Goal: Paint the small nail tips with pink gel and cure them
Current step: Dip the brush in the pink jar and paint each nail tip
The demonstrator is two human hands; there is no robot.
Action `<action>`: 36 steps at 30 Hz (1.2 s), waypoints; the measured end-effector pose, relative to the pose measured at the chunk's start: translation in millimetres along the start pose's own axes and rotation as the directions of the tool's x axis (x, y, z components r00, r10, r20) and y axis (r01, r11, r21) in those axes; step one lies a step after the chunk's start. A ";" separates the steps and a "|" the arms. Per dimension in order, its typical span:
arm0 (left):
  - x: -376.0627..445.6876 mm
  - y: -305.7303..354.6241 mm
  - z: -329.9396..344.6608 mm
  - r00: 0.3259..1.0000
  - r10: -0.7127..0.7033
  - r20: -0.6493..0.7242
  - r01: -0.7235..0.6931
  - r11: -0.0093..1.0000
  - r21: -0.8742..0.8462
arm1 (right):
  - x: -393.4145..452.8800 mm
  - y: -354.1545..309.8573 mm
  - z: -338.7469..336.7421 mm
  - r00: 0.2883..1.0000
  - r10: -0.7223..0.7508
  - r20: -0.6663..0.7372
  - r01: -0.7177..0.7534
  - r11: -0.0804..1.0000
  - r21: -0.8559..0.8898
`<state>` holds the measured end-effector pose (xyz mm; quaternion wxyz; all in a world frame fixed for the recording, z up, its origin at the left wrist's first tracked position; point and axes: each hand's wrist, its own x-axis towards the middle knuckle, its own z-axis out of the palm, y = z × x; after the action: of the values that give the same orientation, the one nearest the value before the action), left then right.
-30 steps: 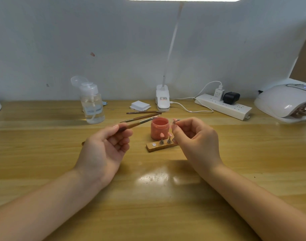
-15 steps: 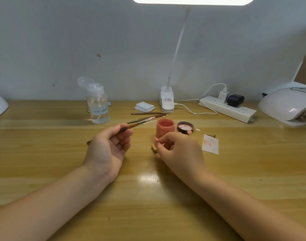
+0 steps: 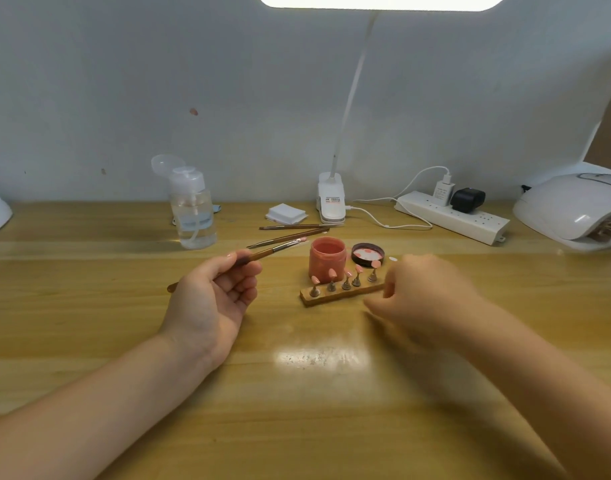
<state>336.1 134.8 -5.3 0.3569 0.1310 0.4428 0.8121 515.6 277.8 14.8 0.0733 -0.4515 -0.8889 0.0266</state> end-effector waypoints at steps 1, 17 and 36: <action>0.1 -0.2 -0.1 1.000 0.000 0.000 0.000 1.000 0.002 | 4.4 9.1 -5.6 0.996 0.049 0.078 -0.051 0.998 0.021; 0.0 -0.6 -0.2 1.000 0.013 0.007 -0.013 1.000 0.024 | 18.3 38.3 10.7 0.984 -0.165 0.060 0.139 0.943 0.301; -0.8 34.5 12.0 0.999 0.022 0.027 -0.017 0.988 -0.153 | -4.0 76.4 -57.1 0.955 -0.157 -0.251 0.288 0.691 0.664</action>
<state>327.0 129.5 29.7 0.3643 0.1193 0.3729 0.8450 587.8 318.7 62.1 0.3168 -0.2802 -0.8520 0.3086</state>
